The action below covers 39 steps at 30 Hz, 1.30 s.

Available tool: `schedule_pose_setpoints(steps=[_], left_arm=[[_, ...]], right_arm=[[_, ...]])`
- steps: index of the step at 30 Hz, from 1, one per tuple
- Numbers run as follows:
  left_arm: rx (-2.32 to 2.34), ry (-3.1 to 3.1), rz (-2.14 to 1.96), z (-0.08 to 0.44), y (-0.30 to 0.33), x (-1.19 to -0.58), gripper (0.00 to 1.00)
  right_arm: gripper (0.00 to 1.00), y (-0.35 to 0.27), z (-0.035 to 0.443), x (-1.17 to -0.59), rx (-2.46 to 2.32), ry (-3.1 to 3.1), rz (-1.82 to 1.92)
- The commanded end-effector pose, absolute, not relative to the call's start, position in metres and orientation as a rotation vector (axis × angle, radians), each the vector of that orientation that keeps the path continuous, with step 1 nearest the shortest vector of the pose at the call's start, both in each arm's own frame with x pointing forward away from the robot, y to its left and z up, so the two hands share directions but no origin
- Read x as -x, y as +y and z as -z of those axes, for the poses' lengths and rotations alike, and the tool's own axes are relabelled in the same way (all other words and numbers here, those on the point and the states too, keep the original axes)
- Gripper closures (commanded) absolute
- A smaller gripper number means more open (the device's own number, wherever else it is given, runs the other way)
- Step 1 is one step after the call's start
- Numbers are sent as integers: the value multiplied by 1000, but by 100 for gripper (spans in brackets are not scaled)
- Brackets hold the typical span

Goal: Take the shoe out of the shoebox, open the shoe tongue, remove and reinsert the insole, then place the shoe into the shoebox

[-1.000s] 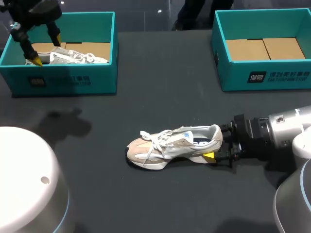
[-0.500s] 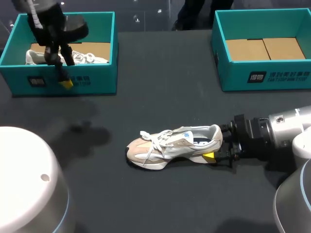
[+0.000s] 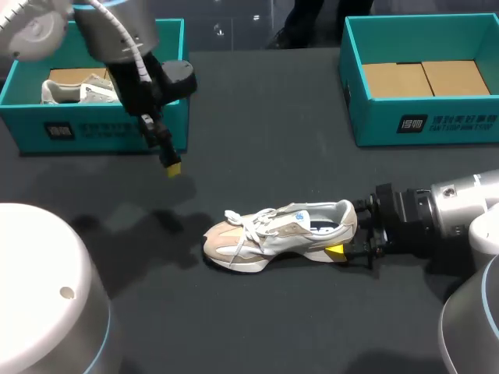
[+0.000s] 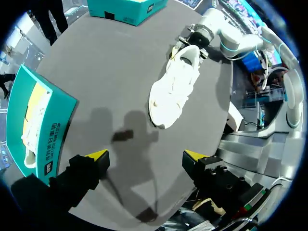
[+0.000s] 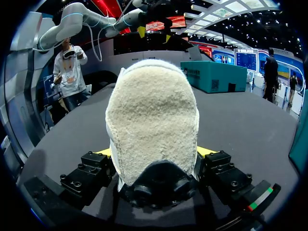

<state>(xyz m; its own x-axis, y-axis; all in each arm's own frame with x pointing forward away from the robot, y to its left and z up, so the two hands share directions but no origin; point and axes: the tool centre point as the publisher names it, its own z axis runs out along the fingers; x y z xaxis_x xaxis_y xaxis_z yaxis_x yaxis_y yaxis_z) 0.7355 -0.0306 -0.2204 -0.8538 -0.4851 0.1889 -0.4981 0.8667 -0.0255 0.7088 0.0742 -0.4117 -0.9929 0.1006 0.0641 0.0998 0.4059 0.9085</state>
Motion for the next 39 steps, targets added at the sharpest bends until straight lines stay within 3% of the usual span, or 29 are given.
schedule_pose_setpoints(steps=[1, 6, 20, 31, 39], left_arm=[[-822, -2892, -65, 232, -59, -726, 0], [-967, -2905, -46, 246, -85, -718, 0], [-967, -2905, -46, 246, -85, -718, 0], [-1775, -2609, 115, 261, -144, -687, 0], [-2038, -2296, 236, 275, -189, -689, 0]], right_arm=[[100, 76, 412, -708, -190, 2634, -1696], [100, 76, 412, -708, -190, 2634, -1696], [100, 76, 412, -708, -190, 2634, -1696], [100, 76, 412, -708, -190, 2634, -1696], [100, 76, 412, -708, -190, 2634, -1696]])
